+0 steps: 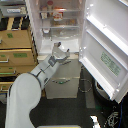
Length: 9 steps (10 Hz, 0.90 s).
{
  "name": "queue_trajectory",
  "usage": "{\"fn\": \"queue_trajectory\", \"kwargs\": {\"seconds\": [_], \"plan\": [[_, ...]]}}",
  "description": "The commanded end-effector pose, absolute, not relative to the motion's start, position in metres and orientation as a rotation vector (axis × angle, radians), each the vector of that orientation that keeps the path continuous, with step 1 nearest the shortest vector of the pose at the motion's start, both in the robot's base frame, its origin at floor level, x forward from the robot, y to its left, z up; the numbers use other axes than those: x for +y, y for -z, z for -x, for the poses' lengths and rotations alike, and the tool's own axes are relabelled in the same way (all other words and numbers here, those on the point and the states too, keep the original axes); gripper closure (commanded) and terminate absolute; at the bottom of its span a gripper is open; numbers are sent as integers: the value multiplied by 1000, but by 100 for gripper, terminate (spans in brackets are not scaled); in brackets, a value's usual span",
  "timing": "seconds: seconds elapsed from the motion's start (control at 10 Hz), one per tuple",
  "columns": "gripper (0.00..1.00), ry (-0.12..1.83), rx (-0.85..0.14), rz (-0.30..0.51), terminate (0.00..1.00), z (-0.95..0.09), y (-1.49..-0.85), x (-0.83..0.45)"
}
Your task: Opening the fridge
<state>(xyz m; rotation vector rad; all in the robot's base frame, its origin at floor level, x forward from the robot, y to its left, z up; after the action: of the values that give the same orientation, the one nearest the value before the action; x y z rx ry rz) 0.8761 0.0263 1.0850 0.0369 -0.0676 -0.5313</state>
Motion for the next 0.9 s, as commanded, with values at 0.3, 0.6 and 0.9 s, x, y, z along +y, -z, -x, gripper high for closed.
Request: {"fn": "queue_trajectory", "kwargs": {"seconds": [0.3,0.6,0.9], "plan": [[0,1349,-194,219,0,-466,-1238,-817],[0,1471,-212,246,0,-415,-1254,-825],[0,1432,-210,167,0,-500,-1187,-675]]}}
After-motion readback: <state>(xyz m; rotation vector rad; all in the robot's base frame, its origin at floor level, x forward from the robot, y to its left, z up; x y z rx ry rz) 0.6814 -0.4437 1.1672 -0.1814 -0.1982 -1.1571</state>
